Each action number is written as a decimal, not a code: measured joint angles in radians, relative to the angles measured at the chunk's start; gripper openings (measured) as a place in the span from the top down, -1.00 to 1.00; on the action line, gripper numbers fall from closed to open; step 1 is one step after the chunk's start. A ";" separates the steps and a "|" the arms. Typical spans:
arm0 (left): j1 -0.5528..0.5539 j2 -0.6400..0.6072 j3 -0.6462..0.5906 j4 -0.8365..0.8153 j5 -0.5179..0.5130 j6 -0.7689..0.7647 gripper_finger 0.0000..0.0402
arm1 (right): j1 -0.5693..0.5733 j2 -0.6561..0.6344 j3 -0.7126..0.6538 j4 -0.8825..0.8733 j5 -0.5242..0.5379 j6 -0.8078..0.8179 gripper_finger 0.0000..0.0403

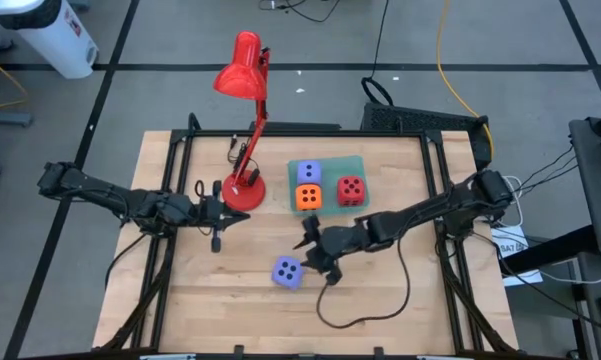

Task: Pick & Place Dice
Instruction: Put the large purple dice into the bin

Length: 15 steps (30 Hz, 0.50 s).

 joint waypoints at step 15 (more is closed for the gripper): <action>-0.053 0.102 0.000 0.028 0.230 -0.050 0.97 | 0.015 0.097 0.070 0.136 0.126 0.106 -0.02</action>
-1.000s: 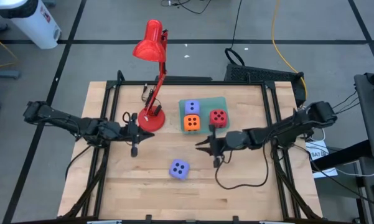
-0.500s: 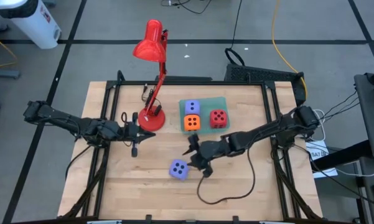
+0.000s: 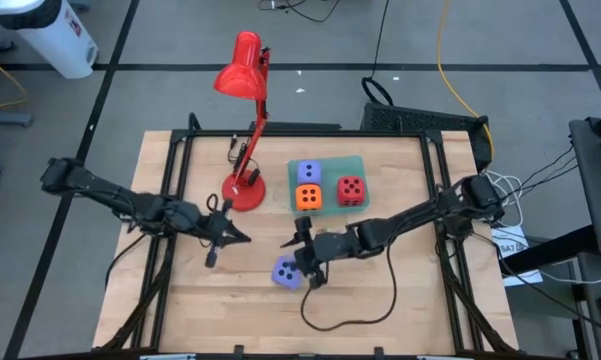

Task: Pick & Place Dice
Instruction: Put the large purple dice into the bin

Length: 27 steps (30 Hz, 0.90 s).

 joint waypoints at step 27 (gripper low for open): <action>-0.314 0.670 0.075 0.573 0.011 -0.308 0.97 | -0.249 -0.413 -0.687 0.664 -0.097 0.255 1.00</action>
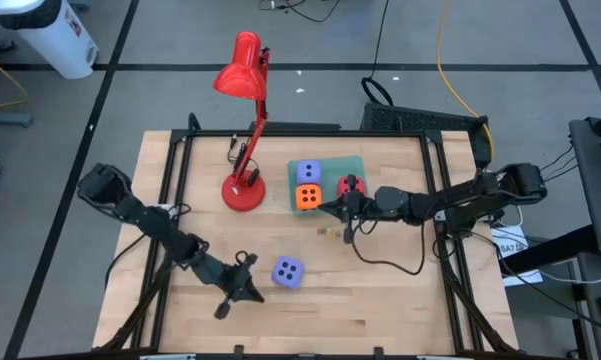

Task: Pick & Place Dice
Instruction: Put the large purple dice into the bin

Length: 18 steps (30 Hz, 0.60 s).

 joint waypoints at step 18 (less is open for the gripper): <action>0.251 0.209 0.217 -0.210 0.065 -0.127 0.97 | 0.017 -0.001 0.000 0.023 -0.002 0.037 0.98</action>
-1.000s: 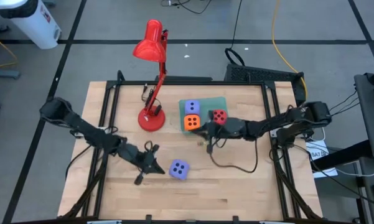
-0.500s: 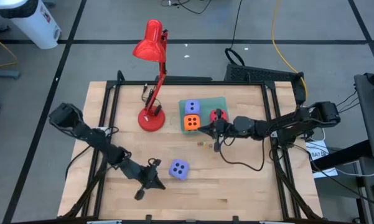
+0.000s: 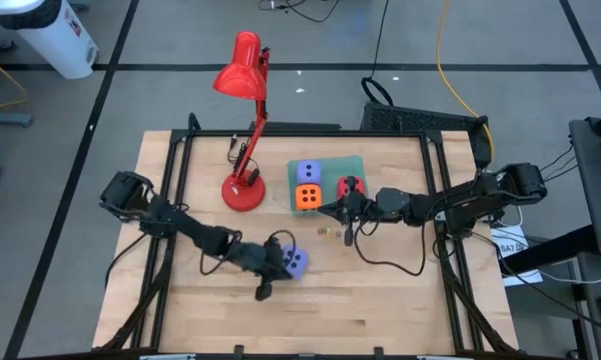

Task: Pick & Place Dice
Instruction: Put the large purple dice into the bin

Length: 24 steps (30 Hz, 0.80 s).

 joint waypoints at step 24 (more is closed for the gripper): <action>0.176 -0.103 0.000 -0.073 0.262 0.237 0.97 | 0.007 0.000 0.000 -0.011 0.004 0.053 0.98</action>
